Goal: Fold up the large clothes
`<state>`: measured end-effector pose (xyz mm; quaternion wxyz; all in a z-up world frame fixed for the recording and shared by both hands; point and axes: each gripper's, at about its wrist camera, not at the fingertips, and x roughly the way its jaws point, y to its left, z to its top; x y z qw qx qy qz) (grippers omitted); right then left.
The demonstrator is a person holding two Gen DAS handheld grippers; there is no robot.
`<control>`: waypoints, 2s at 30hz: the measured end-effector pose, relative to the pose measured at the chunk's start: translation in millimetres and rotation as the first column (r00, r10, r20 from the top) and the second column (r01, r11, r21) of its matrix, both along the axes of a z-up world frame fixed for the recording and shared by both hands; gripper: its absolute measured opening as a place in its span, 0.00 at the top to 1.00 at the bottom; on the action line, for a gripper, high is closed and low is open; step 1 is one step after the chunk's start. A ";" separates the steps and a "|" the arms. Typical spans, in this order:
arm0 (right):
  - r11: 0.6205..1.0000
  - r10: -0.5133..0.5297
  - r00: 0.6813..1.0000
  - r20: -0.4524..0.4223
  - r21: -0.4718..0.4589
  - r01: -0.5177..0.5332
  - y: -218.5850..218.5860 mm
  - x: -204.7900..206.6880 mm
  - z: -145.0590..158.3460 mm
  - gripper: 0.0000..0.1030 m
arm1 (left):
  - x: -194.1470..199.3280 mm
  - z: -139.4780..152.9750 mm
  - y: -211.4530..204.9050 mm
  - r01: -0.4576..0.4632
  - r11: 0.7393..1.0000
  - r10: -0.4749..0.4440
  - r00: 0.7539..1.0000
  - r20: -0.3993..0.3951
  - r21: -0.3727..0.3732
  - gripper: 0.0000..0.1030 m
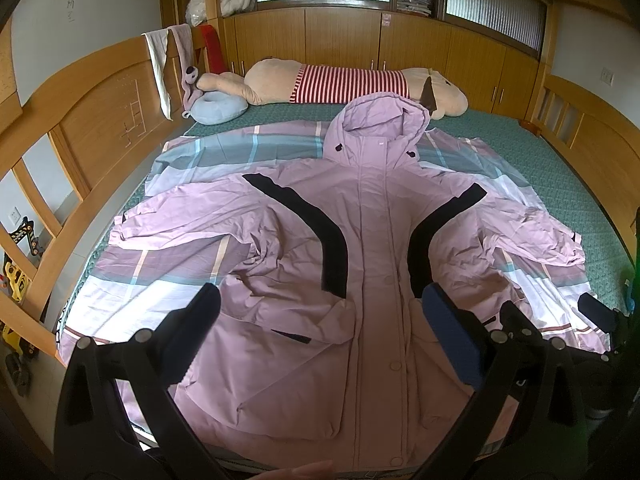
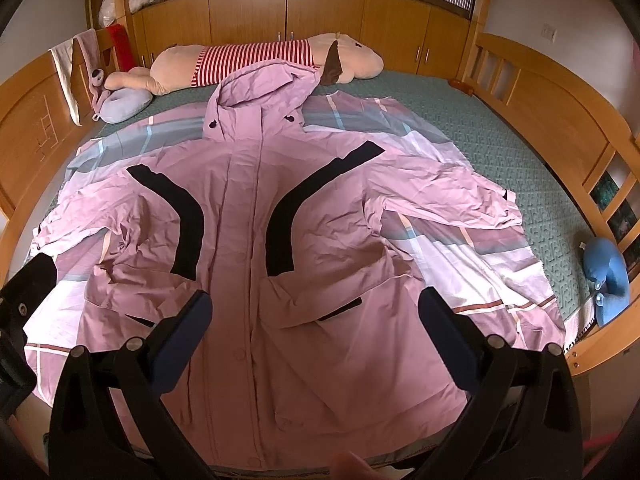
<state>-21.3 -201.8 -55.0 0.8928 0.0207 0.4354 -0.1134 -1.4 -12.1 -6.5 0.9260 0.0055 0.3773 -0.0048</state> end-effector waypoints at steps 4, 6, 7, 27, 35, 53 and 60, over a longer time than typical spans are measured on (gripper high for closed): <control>1.000 -0.003 1.000 -0.005 0.003 0.003 -2.1 1.4 0.0 0.01 | -3.0 -3.0 -2.3 -0.003 1.000 0.003 1.000 0.000 0.001 0.02; 1.000 -0.005 1.000 -0.007 0.004 0.005 -3.3 1.8 -0.4 0.01 | -4.5 -4.7 -2.7 -0.003 1.000 0.003 1.000 -0.001 0.001 0.02; 1.000 -0.007 1.000 -0.008 0.005 0.007 -4.2 1.9 -0.8 0.01 | -5.4 -6.1 -3.3 -0.003 1.000 0.003 1.000 -0.002 0.001 0.02; 0.976 -0.209 0.965 -0.156 0.034 0.217 -130.4 64.0 -88.4 0.01 | 66.3 -83.5 -1.5 0.007 0.999 -0.012 0.996 -0.086 -0.048 0.05; 0.916 -0.267 0.936 -0.229 0.242 0.320 -222.7 87.9 -147.6 0.14 | 92.7 -121.6 -3.8 -0.010 0.999 0.004 0.991 -0.136 -0.039 0.12; 0.467 -0.450 0.855 -0.256 0.749 0.470 -421.3 121.0 -190.2 0.14 | 149.5 -196.3 -34.2 0.093 0.994 -0.106 0.922 -0.372 -0.053 0.02; 0.345 -0.547 0.784 -0.295 0.773 0.532 -484.7 137.7 -226.9 0.35 | 167.2 -194.2 -42.2 0.124 0.991 -0.135 0.944 -0.302 -0.056 0.02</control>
